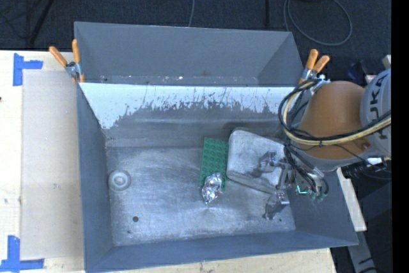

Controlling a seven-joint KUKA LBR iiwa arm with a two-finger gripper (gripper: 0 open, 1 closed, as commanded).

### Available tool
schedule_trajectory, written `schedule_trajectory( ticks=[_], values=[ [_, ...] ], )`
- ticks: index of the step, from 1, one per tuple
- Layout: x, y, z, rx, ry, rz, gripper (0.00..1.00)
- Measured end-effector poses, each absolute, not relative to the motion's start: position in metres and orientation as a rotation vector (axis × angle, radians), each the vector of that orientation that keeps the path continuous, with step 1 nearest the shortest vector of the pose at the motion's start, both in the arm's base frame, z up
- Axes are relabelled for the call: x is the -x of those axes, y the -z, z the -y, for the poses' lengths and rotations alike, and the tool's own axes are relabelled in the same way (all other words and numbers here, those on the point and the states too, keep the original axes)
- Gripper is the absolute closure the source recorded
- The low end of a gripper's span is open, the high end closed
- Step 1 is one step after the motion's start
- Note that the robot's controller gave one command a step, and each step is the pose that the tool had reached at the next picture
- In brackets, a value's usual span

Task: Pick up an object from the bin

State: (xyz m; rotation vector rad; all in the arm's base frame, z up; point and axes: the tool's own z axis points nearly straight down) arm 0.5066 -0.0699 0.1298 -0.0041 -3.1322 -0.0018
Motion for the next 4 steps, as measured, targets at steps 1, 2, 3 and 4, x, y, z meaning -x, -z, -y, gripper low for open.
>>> schedule_trajectory(
  ticks=[1, 2, 3, 4],
  values=[
    [-0.562, -0.115, 0.021, 0.262, 0.004, 3.132, 0.00],
    [-0.550, -0.078, -0.053, 0.388, 0.002, 3.125, 0.00],
    [-0.555, -0.082, -0.050, 0.390, 0.002, 3.139, 1.00],
    [-0.562, -0.239, -0.045, 0.243, 0.001, 3.139, 1.00]
  ],
)
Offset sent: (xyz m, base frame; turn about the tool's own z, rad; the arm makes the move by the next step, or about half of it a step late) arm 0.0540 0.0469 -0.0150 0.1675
